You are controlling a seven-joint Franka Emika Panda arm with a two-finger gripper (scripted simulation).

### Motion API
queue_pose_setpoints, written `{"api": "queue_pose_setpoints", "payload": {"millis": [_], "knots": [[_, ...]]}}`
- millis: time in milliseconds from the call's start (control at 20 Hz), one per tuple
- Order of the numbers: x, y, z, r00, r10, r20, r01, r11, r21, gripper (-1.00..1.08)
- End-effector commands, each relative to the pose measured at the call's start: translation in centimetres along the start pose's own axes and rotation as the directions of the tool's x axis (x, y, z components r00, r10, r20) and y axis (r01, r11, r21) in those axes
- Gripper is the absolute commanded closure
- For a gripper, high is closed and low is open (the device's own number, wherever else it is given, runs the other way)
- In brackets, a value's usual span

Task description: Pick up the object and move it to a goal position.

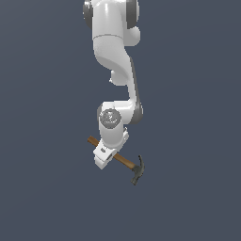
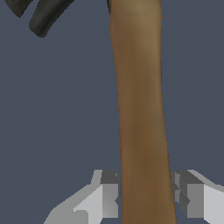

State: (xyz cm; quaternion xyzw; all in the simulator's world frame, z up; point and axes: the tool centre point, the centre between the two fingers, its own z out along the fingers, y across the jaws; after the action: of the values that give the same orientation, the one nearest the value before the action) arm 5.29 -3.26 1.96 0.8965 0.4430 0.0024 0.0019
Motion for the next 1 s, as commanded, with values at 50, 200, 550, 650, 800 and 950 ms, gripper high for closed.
{"api": "queue_pose_setpoints", "payload": {"millis": [50, 200, 550, 650, 800, 950], "knots": [[-0.1, 0.0, 0.0, 1.0, 0.001, 0.0, -0.001, 1.0, 0.0, 1.08], [-0.2, 0.1, -0.3, 1.0, 0.001, 0.0, -0.001, 1.0, 0.0, 1.08], [-1.5, 0.9, -3.0, 1.0, 0.001, 0.001, -0.001, 1.0, 0.0, 1.08], [-2.1, 1.2, -4.4, 1.0, 0.0, 0.001, 0.0, 1.0, 0.001, 1.08], [-3.3, 1.9, -6.9, 1.0, 0.0, 0.001, 0.0, 1.0, 0.001, 1.08], [-4.7, 2.8, -10.0, 1.0, -0.001, 0.001, 0.001, 1.0, 0.002, 1.08]]}}
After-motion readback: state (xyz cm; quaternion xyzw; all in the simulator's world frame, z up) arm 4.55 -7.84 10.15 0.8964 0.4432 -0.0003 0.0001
